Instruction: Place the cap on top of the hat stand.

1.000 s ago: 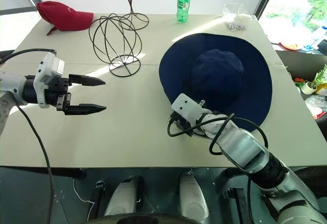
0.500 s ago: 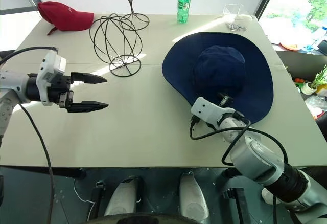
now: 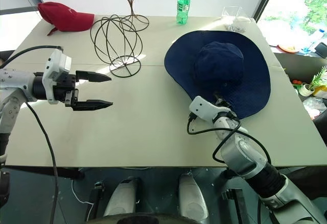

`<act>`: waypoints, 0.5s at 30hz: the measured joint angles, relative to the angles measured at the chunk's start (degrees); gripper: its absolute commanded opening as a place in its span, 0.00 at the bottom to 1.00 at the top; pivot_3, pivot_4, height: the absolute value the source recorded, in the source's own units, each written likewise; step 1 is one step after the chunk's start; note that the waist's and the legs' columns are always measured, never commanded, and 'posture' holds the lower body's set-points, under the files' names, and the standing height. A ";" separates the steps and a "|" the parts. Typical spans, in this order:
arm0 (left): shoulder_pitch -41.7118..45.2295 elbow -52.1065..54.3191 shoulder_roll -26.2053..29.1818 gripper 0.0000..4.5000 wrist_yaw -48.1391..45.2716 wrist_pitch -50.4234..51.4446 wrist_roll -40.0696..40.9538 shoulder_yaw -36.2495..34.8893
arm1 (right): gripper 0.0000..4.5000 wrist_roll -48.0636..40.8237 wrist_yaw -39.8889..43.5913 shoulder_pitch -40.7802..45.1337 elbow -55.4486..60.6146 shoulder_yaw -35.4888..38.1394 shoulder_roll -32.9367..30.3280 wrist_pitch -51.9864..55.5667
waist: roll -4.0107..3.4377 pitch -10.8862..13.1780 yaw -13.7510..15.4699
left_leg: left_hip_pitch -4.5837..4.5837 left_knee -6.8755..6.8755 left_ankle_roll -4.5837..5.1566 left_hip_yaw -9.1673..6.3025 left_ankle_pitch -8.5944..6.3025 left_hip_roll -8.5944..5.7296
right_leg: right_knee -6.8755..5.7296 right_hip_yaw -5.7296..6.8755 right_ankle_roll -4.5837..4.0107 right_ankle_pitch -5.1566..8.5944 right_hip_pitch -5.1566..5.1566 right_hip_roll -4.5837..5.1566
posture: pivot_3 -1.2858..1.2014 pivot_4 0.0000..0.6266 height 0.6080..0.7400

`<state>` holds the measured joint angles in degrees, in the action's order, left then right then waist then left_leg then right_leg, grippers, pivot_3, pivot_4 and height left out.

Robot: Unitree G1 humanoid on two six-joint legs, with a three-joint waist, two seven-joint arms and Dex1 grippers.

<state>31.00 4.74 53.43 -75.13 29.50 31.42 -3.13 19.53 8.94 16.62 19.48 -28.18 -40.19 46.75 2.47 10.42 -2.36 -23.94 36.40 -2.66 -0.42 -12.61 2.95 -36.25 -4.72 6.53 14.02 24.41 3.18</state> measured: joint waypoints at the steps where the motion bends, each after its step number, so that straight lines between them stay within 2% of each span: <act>1: -0.12 0.00 0.00 1.00 0.02 0.00 0.06 -0.03 | 0.24 0.33 0.41 -0.34 -0.07 0.02 0.29 -0.56 | 0.00 0.00 0.02 | 0.00 0.00 0.00 0.00 0.00 0.00 | 0.00 0.00 0.00 0.00 0.00 0.00 | 0.52 0.24 0.99; 3: -0.56 0.00 0.00 1.00 0.06 0.02 0.12 -0.05 | 0.01 0.71 1.17 -0.88 -0.42 0.25 0.86 -1.29 | 0.00 0.00 0.04 | 0.00 0.00 0.00 0.00 0.00 0.00 | 0.00 0.00 0.00 0.00 0.00 0.00 | 0.52 0.24 0.99; 15: -0.88 0.00 0.00 1.00 1.10 0.44 0.56 -0.31 | 0.01 1.39 6.43 -1.80 -1.76 6.34 4.65 -3.24 | -0.01 0.00 -0.02 | -0.01 0.01 0.00 -0.02 0.00 0.00 | 0.00 0.01 0.00 0.00 0.00 0.00 | 0.52 0.24 0.99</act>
<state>30.12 4.74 53.43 -74.03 29.94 31.99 -3.44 20.93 15.37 14.82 17.72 -21.84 -35.54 43.51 2.45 10.42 -2.39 -23.96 36.41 -2.66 -0.44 -12.61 2.95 -36.26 -4.71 6.53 14.02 24.42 3.18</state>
